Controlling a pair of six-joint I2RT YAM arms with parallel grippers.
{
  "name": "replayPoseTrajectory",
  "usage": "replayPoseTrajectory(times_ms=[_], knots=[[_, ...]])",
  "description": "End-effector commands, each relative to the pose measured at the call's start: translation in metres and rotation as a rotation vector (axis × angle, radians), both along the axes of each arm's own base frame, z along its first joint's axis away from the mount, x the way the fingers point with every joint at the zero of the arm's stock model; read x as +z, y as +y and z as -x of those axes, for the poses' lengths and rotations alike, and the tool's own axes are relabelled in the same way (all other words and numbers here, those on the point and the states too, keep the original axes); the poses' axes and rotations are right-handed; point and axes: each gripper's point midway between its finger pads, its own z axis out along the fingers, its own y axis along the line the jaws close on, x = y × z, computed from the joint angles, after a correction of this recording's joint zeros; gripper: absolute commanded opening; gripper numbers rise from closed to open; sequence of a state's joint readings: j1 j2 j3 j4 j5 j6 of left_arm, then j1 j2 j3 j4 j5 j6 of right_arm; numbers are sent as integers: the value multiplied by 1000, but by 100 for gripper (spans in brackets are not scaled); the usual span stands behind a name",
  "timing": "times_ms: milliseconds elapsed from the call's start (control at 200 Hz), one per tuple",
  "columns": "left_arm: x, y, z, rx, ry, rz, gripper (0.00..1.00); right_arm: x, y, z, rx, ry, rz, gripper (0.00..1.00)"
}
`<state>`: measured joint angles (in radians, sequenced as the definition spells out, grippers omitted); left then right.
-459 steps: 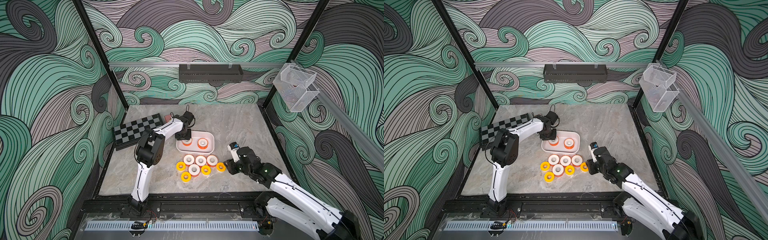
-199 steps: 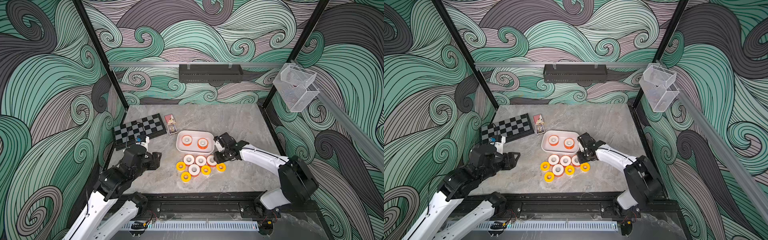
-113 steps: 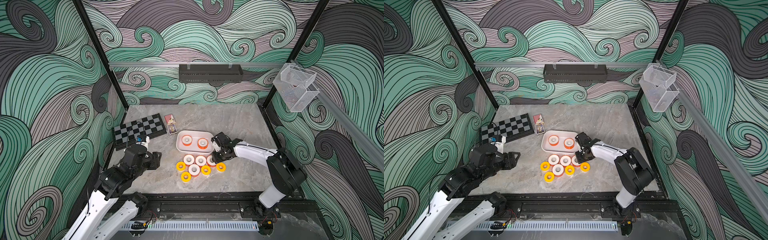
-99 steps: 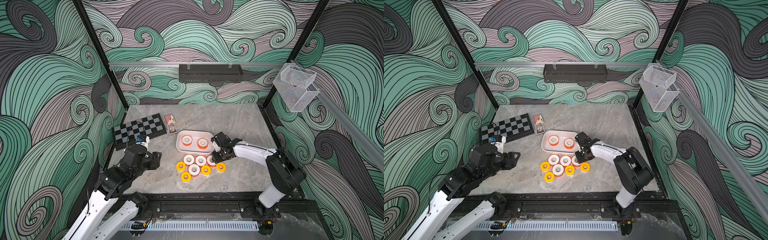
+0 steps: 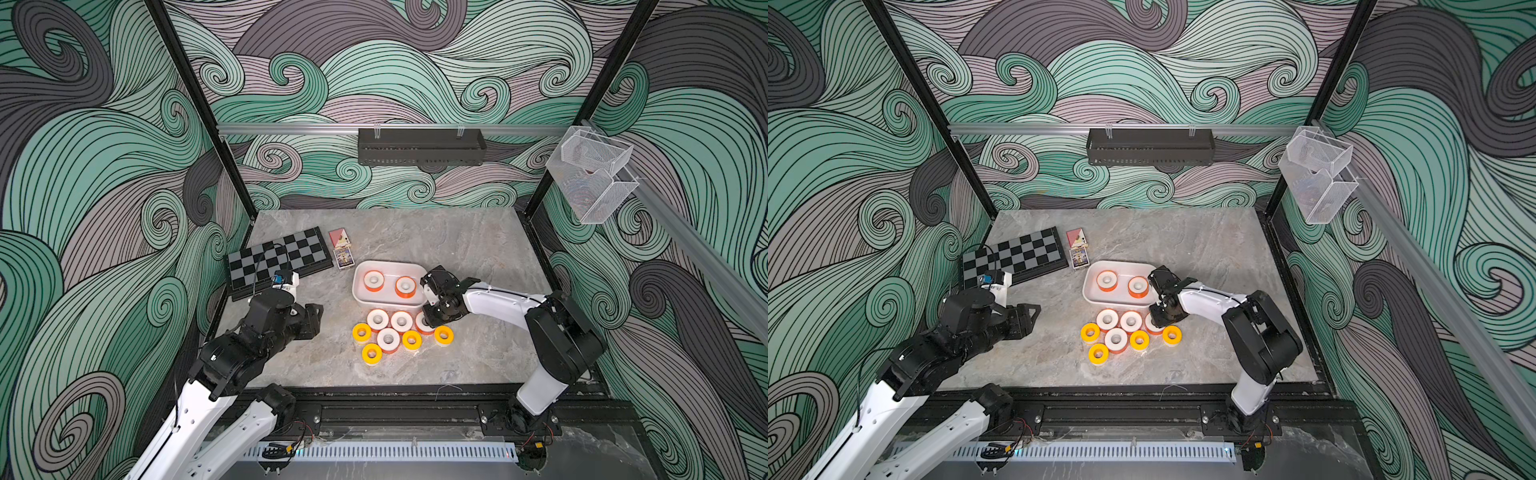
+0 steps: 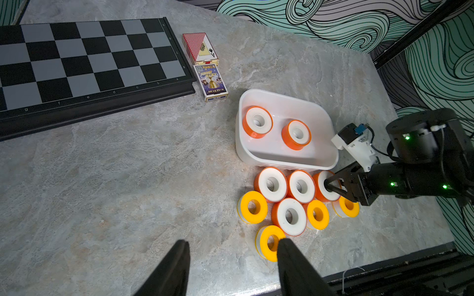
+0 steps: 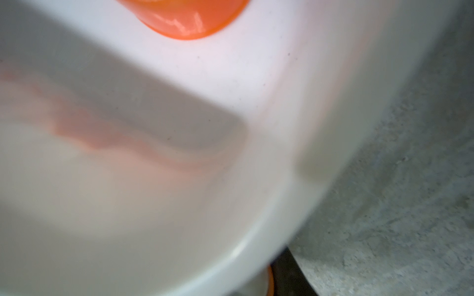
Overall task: Put the sealing tape into the storage box
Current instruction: Pick up the sealing tape at the center of the board.
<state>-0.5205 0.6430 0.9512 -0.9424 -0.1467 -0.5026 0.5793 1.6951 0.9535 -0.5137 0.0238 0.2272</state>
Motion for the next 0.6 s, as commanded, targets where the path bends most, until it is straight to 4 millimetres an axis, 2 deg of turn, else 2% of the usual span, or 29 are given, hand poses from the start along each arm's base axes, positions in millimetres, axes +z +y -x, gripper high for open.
replayPoseTrajectory(times_ms=[0, 405, 500, 595], knots=[[-1, 3, 2, 0, -8, -14, 58, 7, -3, 5, 2, -3, 11, 28], [-3, 3, 2, 1, -6, -14, 58, 29, -13, 25, -19, -9, -22, 25], [-3, 3, 2, 0, -6, -12, 58, 40, -11, 29, -20, -17, -46, 25], [-3, 3, 2, 0, -6, -12, 58, 60, -8, 30, -17, -42, -78, 25]])
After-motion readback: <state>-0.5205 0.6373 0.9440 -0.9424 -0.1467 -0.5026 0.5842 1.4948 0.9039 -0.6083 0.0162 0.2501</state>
